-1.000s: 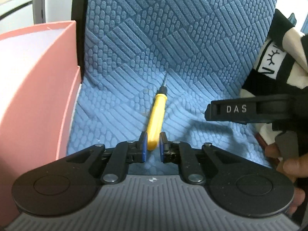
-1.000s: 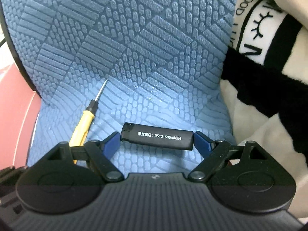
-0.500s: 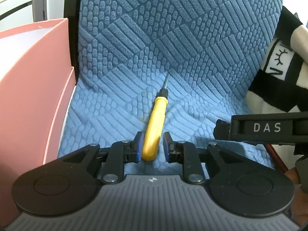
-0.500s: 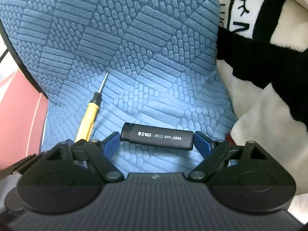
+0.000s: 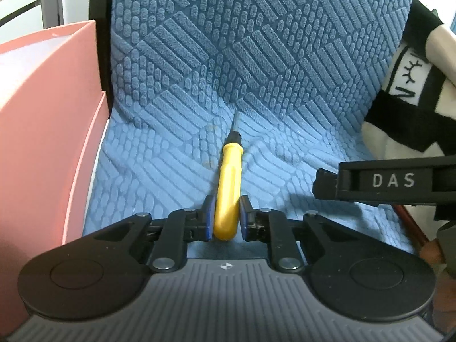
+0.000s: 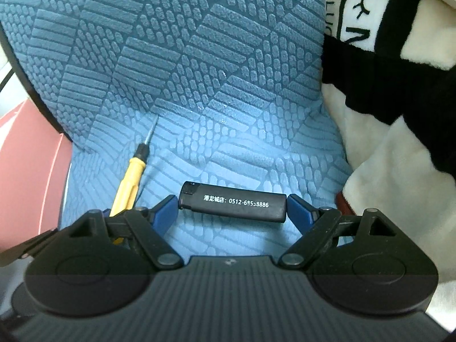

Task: Organize rigid objects
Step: 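Lift the screwdriver with the left gripper while the right gripper lifts the black lighter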

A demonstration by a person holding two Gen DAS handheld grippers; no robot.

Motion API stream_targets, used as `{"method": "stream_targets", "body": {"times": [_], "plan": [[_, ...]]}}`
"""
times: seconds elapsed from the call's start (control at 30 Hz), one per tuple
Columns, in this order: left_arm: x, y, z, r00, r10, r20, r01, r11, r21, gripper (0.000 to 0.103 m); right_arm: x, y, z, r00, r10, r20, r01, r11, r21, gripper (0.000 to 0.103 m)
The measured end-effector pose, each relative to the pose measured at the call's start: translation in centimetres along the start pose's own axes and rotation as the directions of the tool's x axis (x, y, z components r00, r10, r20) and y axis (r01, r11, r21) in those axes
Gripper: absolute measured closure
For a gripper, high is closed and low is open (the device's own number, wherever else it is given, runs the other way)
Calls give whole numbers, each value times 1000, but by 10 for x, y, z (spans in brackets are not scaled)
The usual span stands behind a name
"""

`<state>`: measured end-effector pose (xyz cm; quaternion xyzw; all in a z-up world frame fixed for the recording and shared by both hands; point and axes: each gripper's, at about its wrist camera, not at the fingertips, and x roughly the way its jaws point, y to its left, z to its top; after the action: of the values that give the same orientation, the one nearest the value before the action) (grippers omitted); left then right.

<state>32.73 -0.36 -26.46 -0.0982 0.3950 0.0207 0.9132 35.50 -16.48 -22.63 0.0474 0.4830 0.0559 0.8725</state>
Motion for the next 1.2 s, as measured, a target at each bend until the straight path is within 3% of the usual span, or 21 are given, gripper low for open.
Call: {"method": "stream_targets", "body": {"times": [0.67,0.93,1.2], "plan": [[-74,-12,-65,999,-21,-36,21,1000,3,83,-57,-13,-58,1000,-13,8,13,999,44,17],[-105,-17,-90,995,-59,-79,57,998,-31,83,-85,-18,-78,999,-5,35,3,998,63,17],[-126,-28,-110,991,-56,-120,56,998,-3,83,-101,-19,-102,999,12,31,-15,997,78,17]]}}
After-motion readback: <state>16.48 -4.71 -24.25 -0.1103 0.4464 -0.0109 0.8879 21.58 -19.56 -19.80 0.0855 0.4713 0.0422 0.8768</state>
